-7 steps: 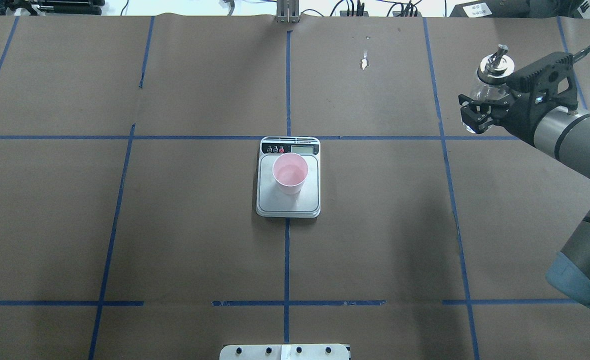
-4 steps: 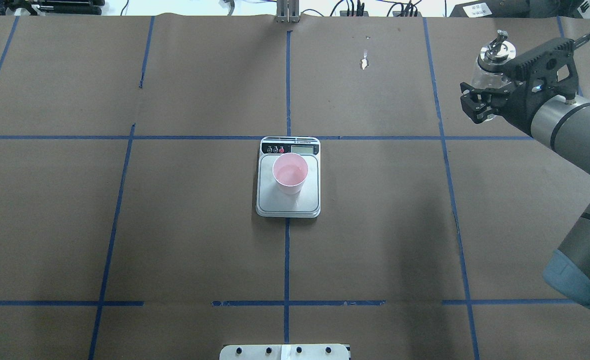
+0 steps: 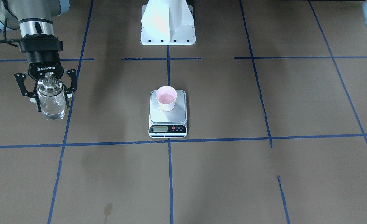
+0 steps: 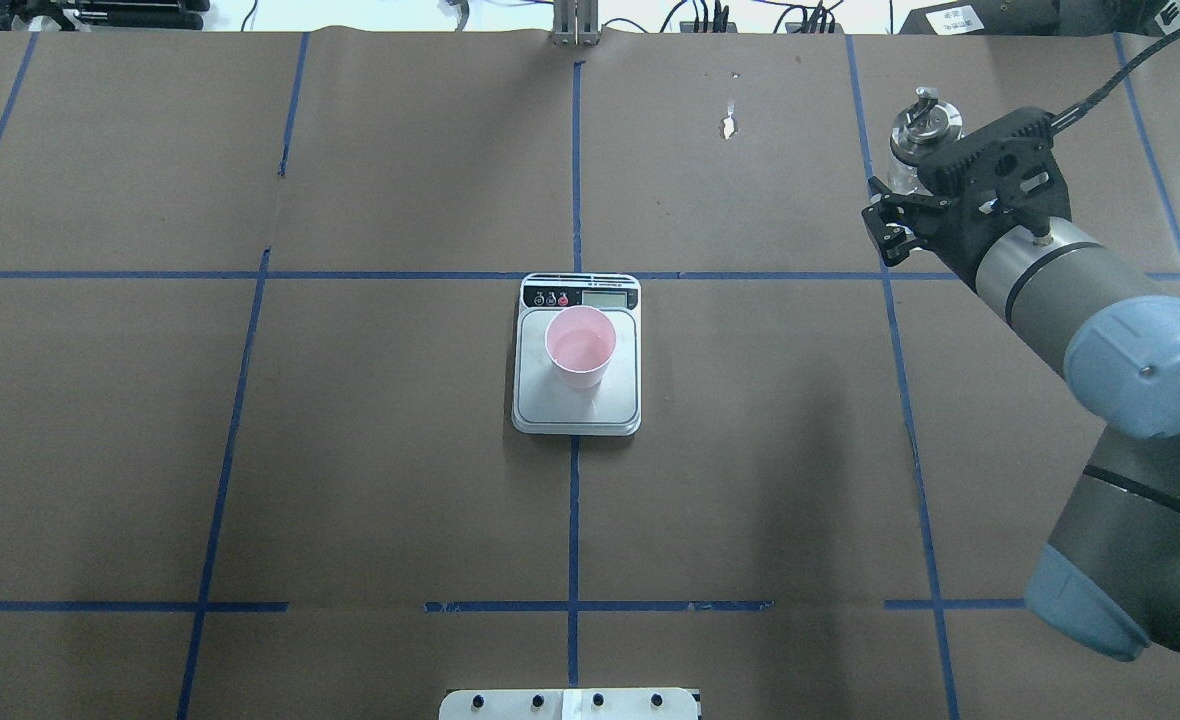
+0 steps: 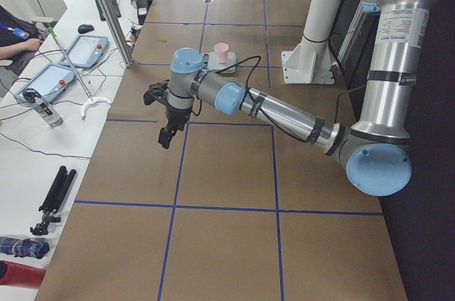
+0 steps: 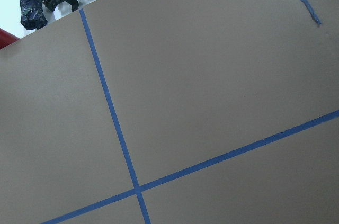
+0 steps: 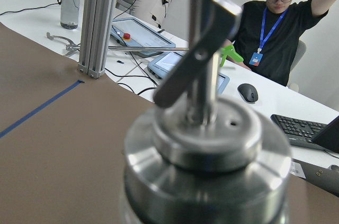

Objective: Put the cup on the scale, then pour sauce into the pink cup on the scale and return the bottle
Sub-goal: 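Carry the bottle with the right gripper above the pink cup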

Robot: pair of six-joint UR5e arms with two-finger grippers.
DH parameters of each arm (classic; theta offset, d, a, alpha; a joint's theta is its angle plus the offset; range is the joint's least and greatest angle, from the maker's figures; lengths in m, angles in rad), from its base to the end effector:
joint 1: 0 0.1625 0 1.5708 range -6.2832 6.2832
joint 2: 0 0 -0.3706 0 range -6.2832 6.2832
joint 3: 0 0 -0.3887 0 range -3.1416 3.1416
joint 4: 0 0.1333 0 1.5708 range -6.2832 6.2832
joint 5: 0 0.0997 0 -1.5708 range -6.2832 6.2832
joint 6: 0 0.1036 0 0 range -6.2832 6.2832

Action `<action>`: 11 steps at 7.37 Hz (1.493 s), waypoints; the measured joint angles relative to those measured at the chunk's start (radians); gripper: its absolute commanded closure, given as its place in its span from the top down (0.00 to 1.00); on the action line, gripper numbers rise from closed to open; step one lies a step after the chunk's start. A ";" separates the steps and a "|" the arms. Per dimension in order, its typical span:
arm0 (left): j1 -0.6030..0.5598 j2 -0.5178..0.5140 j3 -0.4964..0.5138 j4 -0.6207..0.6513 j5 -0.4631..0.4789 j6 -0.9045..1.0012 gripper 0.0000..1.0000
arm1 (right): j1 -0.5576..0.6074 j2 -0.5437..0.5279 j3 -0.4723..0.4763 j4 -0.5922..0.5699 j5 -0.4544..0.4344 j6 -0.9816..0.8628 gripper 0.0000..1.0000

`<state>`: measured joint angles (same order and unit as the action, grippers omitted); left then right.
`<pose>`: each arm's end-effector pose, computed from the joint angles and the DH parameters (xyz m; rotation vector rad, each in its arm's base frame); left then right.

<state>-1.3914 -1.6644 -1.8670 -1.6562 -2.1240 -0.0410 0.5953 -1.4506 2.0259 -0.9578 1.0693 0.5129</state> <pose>0.0157 -0.5288 0.4165 0.4014 0.5916 0.2639 -0.3047 -0.4275 0.2604 1.1489 -0.4613 -0.1042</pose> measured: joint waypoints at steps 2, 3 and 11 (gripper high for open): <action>-0.066 -0.007 0.068 0.000 -0.001 0.156 1.00 | -0.109 0.077 -0.004 -0.141 -0.185 -0.054 0.00; -0.107 -0.008 0.114 0.001 -0.012 0.222 1.00 | -0.154 0.119 -0.011 -0.197 -0.257 -0.095 0.00; -0.176 0.048 0.307 -0.054 -0.171 0.341 1.00 | -0.321 0.219 -0.164 -0.247 -0.572 -0.313 0.00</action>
<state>-1.5669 -1.6168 -1.5605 -1.7100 -2.2950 0.3004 0.2740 -1.2315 1.8617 -1.2052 0.4971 0.2001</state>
